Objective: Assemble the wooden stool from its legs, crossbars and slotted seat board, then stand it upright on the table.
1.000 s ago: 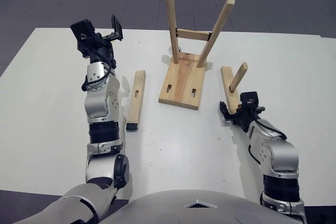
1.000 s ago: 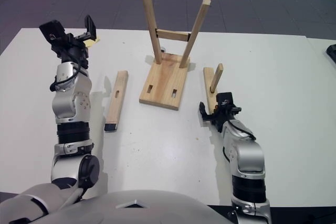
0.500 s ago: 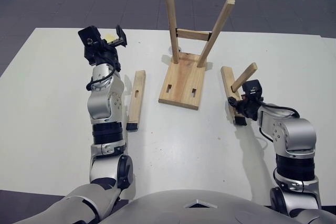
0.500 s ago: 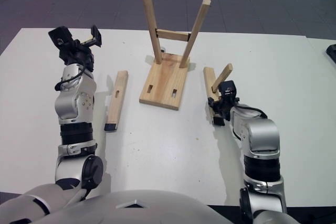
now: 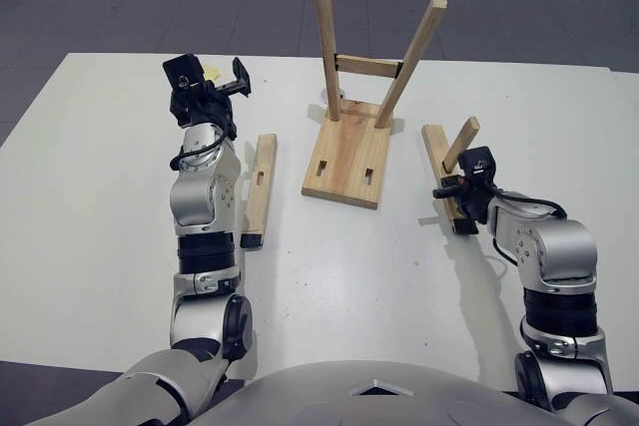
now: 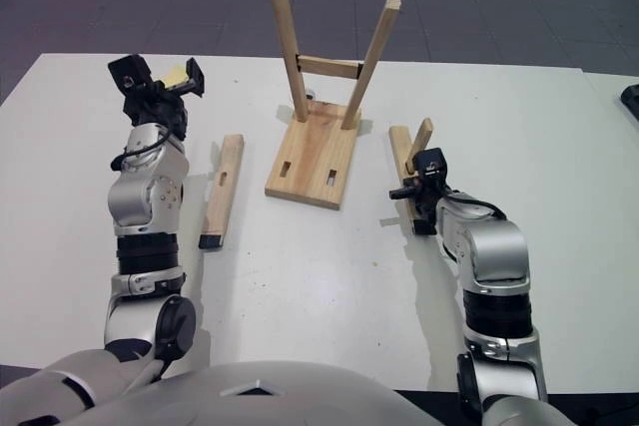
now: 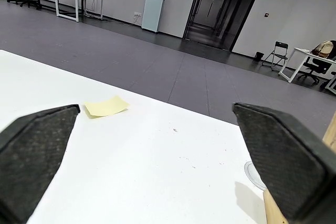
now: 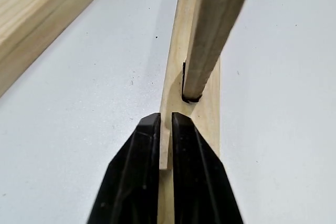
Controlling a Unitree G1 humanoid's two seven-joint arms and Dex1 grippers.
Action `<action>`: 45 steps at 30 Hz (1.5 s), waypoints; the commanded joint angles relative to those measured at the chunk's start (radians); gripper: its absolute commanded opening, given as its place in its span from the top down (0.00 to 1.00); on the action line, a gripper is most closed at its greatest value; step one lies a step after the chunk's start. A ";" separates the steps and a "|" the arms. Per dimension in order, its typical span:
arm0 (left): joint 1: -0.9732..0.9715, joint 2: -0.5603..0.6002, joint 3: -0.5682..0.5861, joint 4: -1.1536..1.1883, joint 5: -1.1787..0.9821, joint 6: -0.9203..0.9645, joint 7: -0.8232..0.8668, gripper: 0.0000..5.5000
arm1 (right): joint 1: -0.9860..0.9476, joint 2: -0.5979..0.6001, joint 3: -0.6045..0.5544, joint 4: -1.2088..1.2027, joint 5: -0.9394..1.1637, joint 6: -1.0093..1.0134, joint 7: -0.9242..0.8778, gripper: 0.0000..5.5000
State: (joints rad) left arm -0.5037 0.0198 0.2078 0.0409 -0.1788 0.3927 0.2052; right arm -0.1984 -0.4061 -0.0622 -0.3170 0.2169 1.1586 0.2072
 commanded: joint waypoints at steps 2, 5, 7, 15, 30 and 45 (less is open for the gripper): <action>0.033 -0.010 -0.005 -0.001 0.012 0.010 0.008 0.02 | 0.008 -0.038 0.004 0.001 -0.006 0.000 0.022 0.93; 0.045 -0.016 -0.006 -0.007 0.014 0.008 0.014 0.02 | 0.009 -0.055 0.002 -0.022 0.003 0.009 0.037 0.85; 0.051 -0.019 -0.009 -0.011 0.014 0.008 0.017 0.02 | 0.012 -0.065 0.004 -0.031 0.004 0.020 0.043 0.79; 0.070 -0.019 -0.010 -0.031 0.012 0.018 0.023 0.02 | 0.027 -0.086 0.014 -0.054 0.002 0.076 0.050 0.59; 0.068 -0.013 -0.001 -0.033 0.007 0.030 0.028 0.02 | 0.025 -0.071 -0.013 -0.010 0.014 0.200 0.040 0.52; 0.061 -0.005 -0.001 -0.033 0.007 0.042 0.026 0.02 | 0.026 -0.070 -0.019 0.007 0.010 0.175 0.040 0.81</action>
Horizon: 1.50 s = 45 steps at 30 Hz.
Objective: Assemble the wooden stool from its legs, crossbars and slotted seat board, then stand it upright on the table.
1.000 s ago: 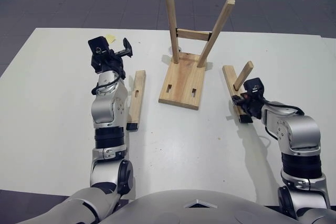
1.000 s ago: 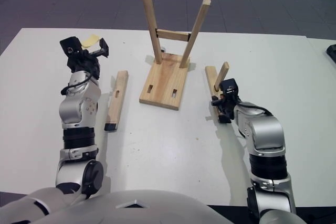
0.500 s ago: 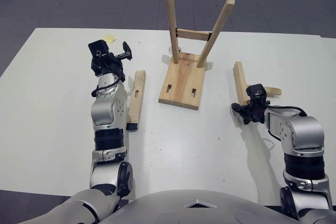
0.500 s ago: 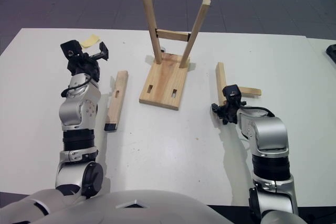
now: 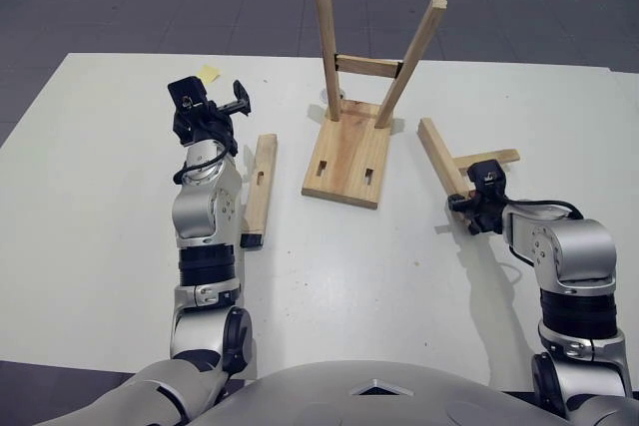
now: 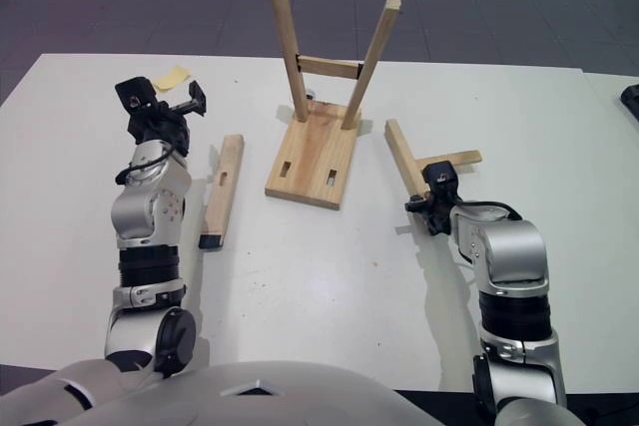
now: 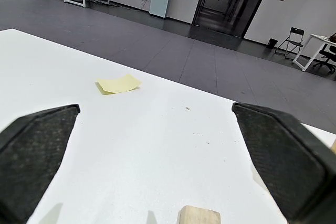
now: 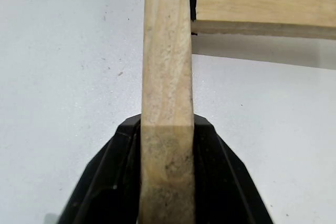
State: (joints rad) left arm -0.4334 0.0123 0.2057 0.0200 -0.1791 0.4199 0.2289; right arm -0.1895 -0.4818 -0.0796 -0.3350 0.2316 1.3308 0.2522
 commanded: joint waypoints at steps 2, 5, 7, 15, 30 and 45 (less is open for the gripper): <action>-0.011 0.004 0.004 -0.007 0.005 0.014 -0.001 0.02 | 0.024 -0.015 0.009 0.011 -0.025 -0.117 0.004 0.81; -0.012 0.008 0.018 0.000 -0.013 0.018 -0.012 0.02 | 0.044 -0.047 0.028 -0.011 -0.078 -0.321 0.005 0.81; -0.019 0.006 0.034 0.001 -0.040 0.026 -0.026 0.02 | 0.053 -0.041 0.022 -0.017 -0.102 -0.443 0.001 0.81; -0.140 0.012 0.219 -0.178 -0.683 0.313 -0.248 0.02 | -0.021 -0.027 -0.105 -0.013 -0.280 -1.048 -0.195 0.81; -0.490 -0.110 0.122 -0.116 -1.457 0.334 0.070 0.02 | -0.024 0.047 0.057 -0.010 -0.772 -1.376 -0.488 0.81; -0.450 -0.099 0.009 -0.093 -1.396 0.304 0.080 0.02 | -0.042 0.105 0.158 0.024 -0.984 -1.414 -0.503 0.81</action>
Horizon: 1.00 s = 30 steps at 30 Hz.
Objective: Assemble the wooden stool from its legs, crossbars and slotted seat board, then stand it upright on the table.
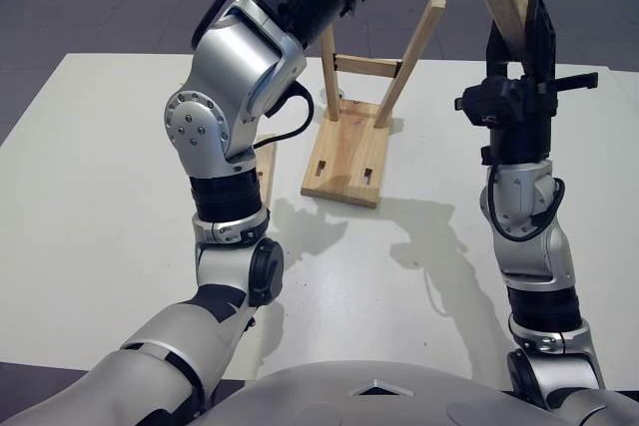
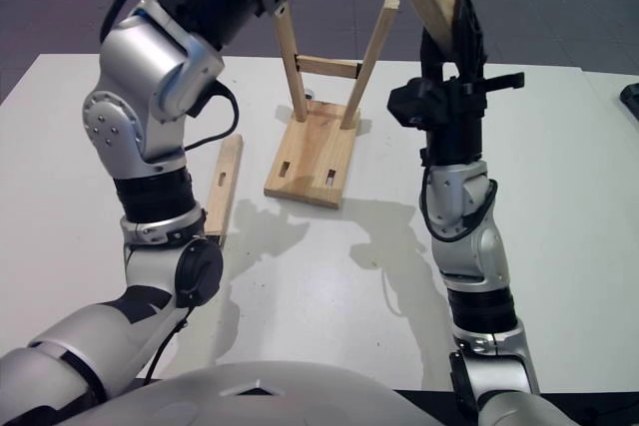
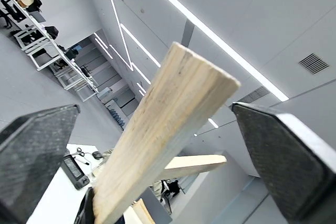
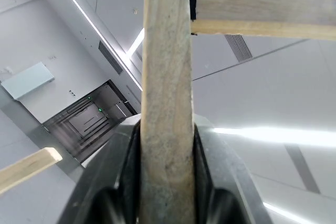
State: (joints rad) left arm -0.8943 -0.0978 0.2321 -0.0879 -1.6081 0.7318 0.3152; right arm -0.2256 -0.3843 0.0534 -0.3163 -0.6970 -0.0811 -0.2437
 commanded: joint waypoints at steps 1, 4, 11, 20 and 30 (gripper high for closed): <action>0.012 0.012 -0.022 0.016 0.039 -0.009 -0.007 0.02 | -0.004 0.011 0.032 0.008 -0.074 -0.001 -0.008 0.81; 0.013 0.019 -0.030 0.022 0.074 -0.017 -0.008 0.02 | 0.000 0.013 0.060 0.011 -0.128 -0.006 -0.014 0.81; 0.026 0.037 -0.018 0.048 0.166 -0.045 -0.018 0.10 | 0.012 0.041 0.071 0.014 -0.201 0.020 -0.039 0.81; 0.052 0.049 -0.002 0.044 0.201 -0.055 -0.025 0.37 | 0.017 0.056 0.077 0.022 -0.230 0.032 -0.048 0.81; 0.064 0.052 0.006 0.047 0.252 -0.066 -0.045 0.68 | 0.067 0.086 0.103 0.012 -0.258 0.041 -0.048 0.81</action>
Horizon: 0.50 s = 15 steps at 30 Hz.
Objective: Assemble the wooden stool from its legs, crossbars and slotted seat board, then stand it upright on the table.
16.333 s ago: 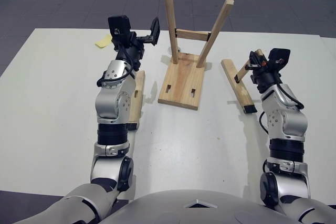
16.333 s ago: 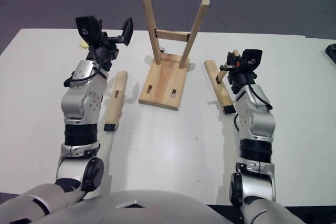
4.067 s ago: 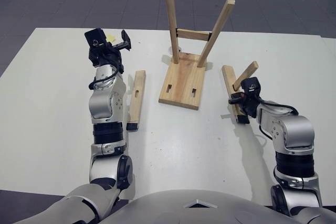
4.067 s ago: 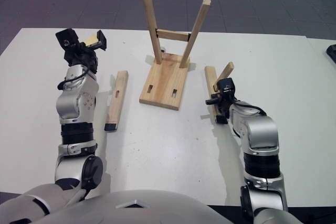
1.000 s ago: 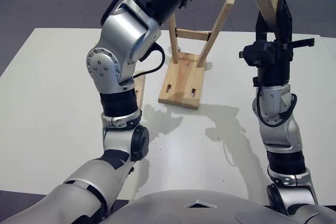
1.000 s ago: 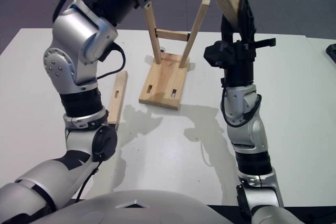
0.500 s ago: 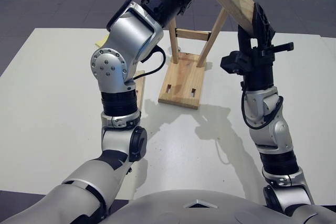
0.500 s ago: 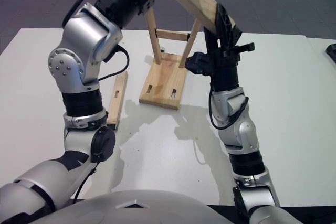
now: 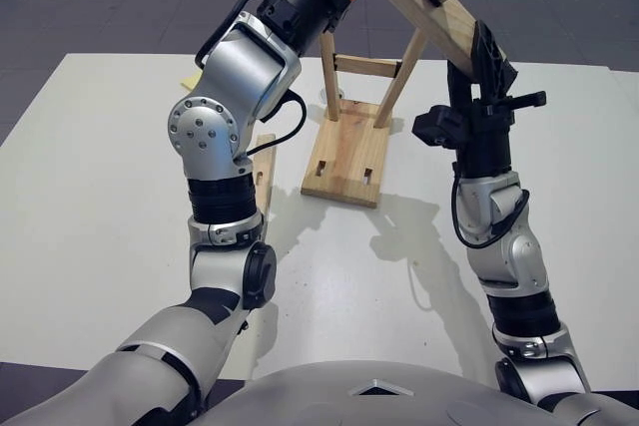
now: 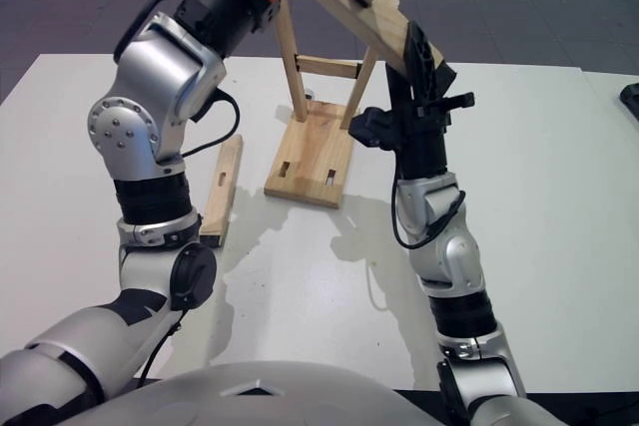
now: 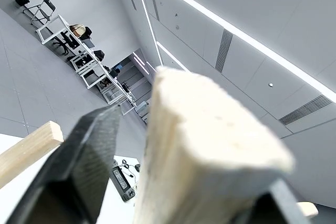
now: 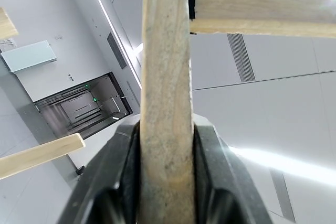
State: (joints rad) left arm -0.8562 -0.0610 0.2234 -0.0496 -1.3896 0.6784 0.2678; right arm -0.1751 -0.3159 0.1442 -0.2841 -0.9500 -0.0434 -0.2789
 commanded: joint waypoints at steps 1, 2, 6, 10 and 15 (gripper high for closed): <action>0.028 0.016 0.015 0.010 0.042 -0.014 0.001 0.71 | 0.018 0.021 0.018 -0.020 -0.010 0.005 -0.013 0.81; 0.030 0.020 0.013 0.011 0.059 -0.015 -0.001 0.73 | 0.018 0.025 0.023 -0.021 -0.015 0.007 -0.013 0.81; 0.041 0.029 0.011 0.009 0.107 -0.016 -0.015 0.80 | 0.020 0.039 0.031 -0.022 -0.032 0.020 -0.017 0.81; 0.055 0.022 0.016 0.005 0.121 -0.011 -0.018 0.80 | 0.008 0.053 0.038 -0.015 -0.044 0.034 -0.022 0.81; 0.063 0.019 0.019 0.004 0.146 -0.018 -0.025 0.81 | 0.003 0.052 0.047 -0.010 -0.056 0.031 -0.027 0.81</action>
State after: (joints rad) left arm -0.8193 -0.0500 0.2287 -0.0543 -1.2774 0.6734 0.2319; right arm -0.1487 -0.2717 0.1917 -0.2752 -1.0139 -0.0037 -0.2775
